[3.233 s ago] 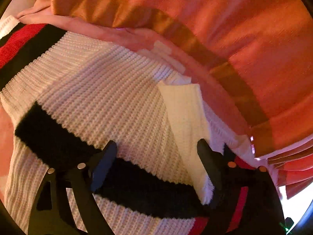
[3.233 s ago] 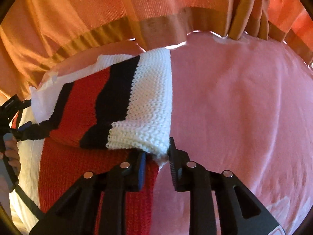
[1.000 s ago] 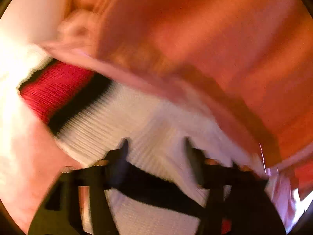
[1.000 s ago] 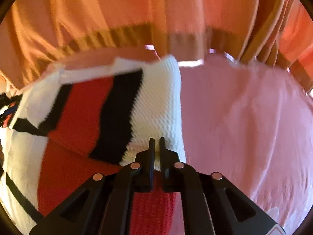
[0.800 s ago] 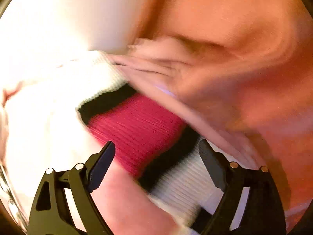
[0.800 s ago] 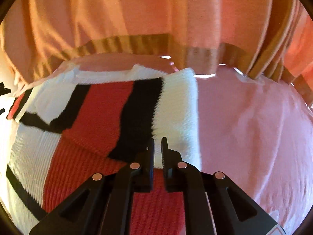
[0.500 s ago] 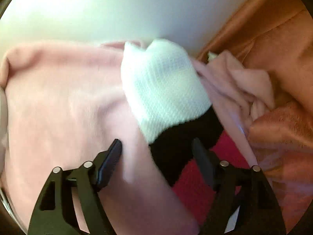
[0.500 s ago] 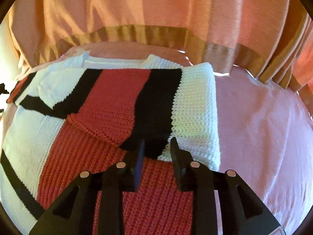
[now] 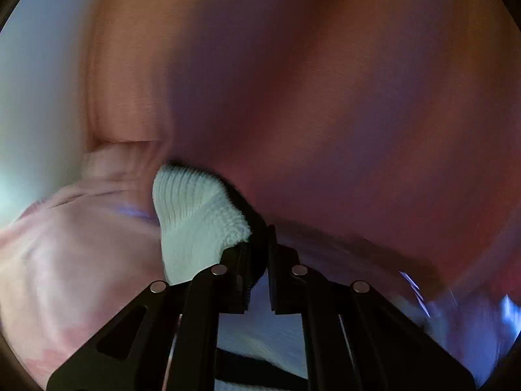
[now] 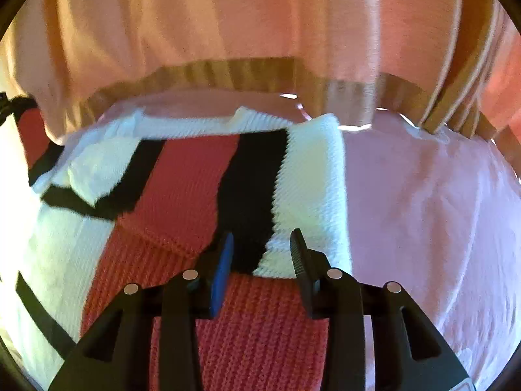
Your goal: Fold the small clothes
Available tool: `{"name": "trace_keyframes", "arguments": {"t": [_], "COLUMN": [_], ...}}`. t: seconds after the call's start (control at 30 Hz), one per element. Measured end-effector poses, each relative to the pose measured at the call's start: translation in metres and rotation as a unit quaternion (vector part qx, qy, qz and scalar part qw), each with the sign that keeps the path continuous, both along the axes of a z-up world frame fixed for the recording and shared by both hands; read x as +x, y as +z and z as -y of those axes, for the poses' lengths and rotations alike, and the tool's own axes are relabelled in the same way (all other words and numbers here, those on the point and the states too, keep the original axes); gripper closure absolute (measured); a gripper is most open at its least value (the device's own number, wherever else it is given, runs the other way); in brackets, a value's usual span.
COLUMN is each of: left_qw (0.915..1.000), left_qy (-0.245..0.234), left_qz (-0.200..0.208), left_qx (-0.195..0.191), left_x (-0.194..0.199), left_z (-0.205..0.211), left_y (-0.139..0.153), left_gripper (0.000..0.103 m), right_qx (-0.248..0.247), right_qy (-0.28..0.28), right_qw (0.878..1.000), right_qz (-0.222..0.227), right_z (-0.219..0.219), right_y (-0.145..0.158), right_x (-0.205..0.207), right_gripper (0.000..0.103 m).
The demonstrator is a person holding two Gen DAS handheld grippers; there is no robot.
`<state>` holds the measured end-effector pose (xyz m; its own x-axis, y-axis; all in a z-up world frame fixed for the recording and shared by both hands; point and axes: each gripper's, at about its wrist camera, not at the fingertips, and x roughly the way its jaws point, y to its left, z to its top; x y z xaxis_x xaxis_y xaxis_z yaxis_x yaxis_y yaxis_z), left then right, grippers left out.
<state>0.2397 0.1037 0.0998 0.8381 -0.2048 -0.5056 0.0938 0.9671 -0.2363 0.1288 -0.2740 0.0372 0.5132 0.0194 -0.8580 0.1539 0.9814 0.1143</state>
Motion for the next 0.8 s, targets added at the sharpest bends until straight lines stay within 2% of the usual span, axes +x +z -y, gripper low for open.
{"name": "trace_keyframes", "arguments": {"t": [0.07,0.1,0.13,0.17,0.2,0.23,0.27,0.33,0.4,0.53,0.6,0.63,0.67,0.8], "left_qw": [0.9963,0.9933,0.9892,0.9853,0.9827,0.9802,0.9796,0.9819,0.9852,0.9872,0.9858,0.9846,0.9843,0.9791], "left_qy": [-0.076,-0.098,-0.121,-0.136,-0.144,-0.145,-0.142,-0.118,-0.095,-0.05,-0.032,-0.021,-0.008,0.035], "left_qz": [-0.026,-0.04,-0.058,-0.078,-0.096,-0.12,-0.131,-0.14,-0.14,-0.151,-0.158,-0.164,-0.166,-0.192], "left_qx": [0.033,0.044,0.058,0.066,0.065,0.06,0.057,0.049,0.029,-0.018,-0.047,-0.057,-0.059,-0.057], "left_x": [-0.024,-0.032,-0.041,-0.047,-0.048,-0.054,-0.055,-0.057,-0.069,-0.068,-0.066,-0.061,-0.057,-0.033], "left_z": [0.072,0.096,0.121,0.138,0.146,0.152,0.152,0.141,0.123,0.068,0.037,0.023,0.012,-0.014], "left_y": [-0.019,-0.031,-0.048,-0.063,-0.076,-0.089,-0.096,-0.1,-0.098,-0.088,-0.085,-0.086,-0.086,-0.101], "left_gripper": [0.093,0.093,0.088,0.079,0.075,0.061,0.05,0.038,0.031,0.018,0.018,0.018,0.018,0.018], "right_qx": [-0.001,-0.001,0.001,0.005,0.011,0.018,0.028,0.042,0.048,0.039,0.026,0.016,0.012,0.0], "right_qy": [-0.01,-0.013,-0.019,-0.023,-0.025,-0.025,-0.026,-0.019,-0.011,0.011,0.045,0.065,0.079,0.157], "right_qw": [1.0,1.0,1.0,1.0,1.0,1.0,0.999,0.999,0.999,0.999,0.999,0.998,0.997,0.987], "right_qz": [0.004,0.003,0.003,0.003,0.001,-0.003,-0.006,-0.011,-0.009,-0.001,0.01,0.019,0.022,0.032], "right_z": [0.007,0.009,0.013,0.015,0.017,0.02,0.021,0.021,0.017,-0.001,-0.024,-0.041,-0.053,-0.128], "right_y": [0.004,0.005,0.006,0.006,0.006,0.005,0.005,0.004,0.006,0.012,0.019,0.024,0.026,0.032], "right_x": [-0.001,-0.001,0.0,0.0,0.001,0.002,0.003,0.004,0.005,0.006,0.009,0.013,0.018,0.053], "right_gripper": [0.06,0.057,0.056,0.055,0.055,0.054,0.054,0.052,0.052,0.051,0.051,0.046,0.041,0.038]}}
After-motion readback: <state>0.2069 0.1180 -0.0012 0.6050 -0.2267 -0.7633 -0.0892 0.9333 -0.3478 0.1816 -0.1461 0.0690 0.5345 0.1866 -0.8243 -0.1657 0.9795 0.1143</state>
